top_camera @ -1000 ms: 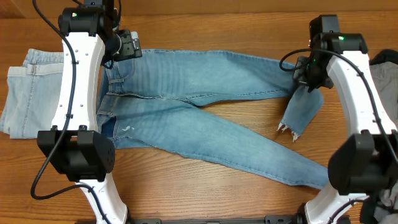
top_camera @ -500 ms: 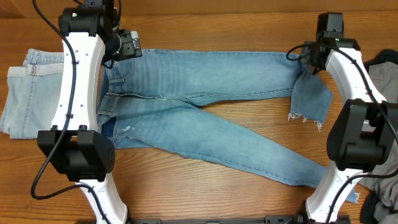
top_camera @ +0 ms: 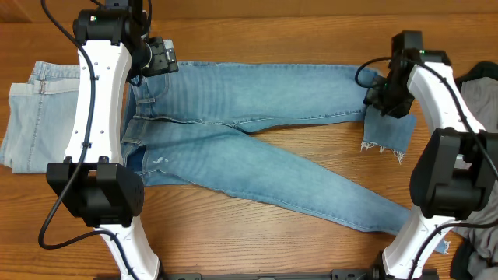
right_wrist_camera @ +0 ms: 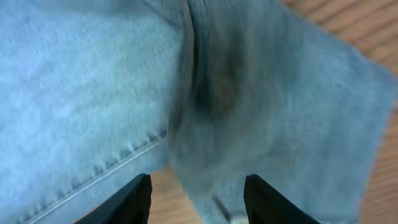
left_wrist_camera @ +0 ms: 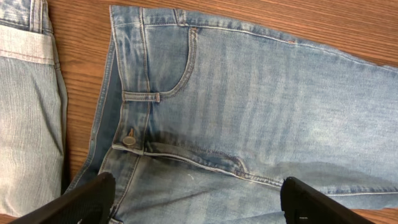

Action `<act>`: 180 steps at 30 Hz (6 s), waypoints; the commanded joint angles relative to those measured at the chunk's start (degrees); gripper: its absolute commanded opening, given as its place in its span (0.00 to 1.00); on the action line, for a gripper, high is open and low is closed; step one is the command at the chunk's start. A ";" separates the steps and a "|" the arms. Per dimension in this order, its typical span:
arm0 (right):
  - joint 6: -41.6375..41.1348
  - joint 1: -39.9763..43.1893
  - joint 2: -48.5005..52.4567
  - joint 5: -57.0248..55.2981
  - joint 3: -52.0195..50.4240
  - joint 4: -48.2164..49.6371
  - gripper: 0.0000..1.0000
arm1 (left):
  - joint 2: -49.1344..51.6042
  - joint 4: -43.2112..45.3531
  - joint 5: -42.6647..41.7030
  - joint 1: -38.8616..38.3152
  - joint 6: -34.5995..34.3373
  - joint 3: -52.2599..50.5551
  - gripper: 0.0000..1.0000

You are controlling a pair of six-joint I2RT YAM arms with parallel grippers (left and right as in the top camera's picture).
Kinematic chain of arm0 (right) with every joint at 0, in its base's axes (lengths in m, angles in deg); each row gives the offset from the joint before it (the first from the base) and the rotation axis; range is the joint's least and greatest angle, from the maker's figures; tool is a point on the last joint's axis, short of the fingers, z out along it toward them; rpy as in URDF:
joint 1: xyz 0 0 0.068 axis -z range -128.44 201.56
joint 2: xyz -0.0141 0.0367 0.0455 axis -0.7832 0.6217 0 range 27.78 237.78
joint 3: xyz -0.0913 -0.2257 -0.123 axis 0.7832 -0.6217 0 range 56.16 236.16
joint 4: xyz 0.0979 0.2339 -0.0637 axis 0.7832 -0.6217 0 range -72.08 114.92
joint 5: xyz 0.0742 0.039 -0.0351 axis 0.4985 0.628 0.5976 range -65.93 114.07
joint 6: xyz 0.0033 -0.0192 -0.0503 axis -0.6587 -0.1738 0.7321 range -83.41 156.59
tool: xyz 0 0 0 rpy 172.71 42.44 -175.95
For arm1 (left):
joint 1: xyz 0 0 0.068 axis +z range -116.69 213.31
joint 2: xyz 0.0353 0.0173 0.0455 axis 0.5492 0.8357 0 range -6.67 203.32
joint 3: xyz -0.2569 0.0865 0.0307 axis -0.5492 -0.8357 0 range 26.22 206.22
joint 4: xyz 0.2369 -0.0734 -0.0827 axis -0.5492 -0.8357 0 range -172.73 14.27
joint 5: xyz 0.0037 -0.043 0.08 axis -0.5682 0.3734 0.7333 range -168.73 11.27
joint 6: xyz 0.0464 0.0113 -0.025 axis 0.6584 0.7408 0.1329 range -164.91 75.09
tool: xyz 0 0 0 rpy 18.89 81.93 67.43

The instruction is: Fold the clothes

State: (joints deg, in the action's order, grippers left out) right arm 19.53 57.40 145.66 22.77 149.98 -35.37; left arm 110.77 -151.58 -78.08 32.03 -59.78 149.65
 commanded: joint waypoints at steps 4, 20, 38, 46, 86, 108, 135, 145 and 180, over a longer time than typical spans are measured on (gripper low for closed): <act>-1.46 -0.20 -1.92 0.57 -6.51 6.51 0.49 | 0.66 -0.17 -0.04 -0.26 0.09 0.02 0.89; 11.28 -0.20 -2.80 -6.97 5.35 1.73 0.04 | 0.66 0.92 -0.24 -0.26 0.07 0.02 0.89; 20.35 9.97 2.05 -19.12 4.81 33.33 0.76 | 0.68 0.90 -0.07 -0.26 0.09 0.02 0.89; 25.97 11.37 -0.04 -14.27 10.12 32.04 1.00 | 0.85 1.55 -0.09 -0.26 0.07 0.02 0.90; 17.27 -3.32 -2.73 17.62 -15.76 22.40 0.04 | 17.25 18.73 1.29 -0.02 -1.90 -16.33 0.04; 17.27 -3.32 -2.75 13.84 -14.82 28.22 0.06 | 23.54 34.62 11.39 -0.59 8.79 -0.87 0.19; -20.37 15.02 -44.92 7.61 -24.55 -36.79 0.70 | 5.64 -20.96 -2.60 -0.61 -0.35 27.23 1.00; -32.74 15.04 -64.54 -6.93 -29.81 -36.33 0.82 | 5.64 -20.94 -3.04 -1.01 -0.33 17.03 1.00; -17.99 28.94 -44.76 -2.67 -53.33 3.06 0.53 | 5.66 -17.73 -3.26 -1.81 -0.37 12.57 1.00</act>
State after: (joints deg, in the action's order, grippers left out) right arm 1.49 85.60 101.32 21.11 98.66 -34.37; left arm 116.61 -169.35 -80.71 30.59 -61.03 162.33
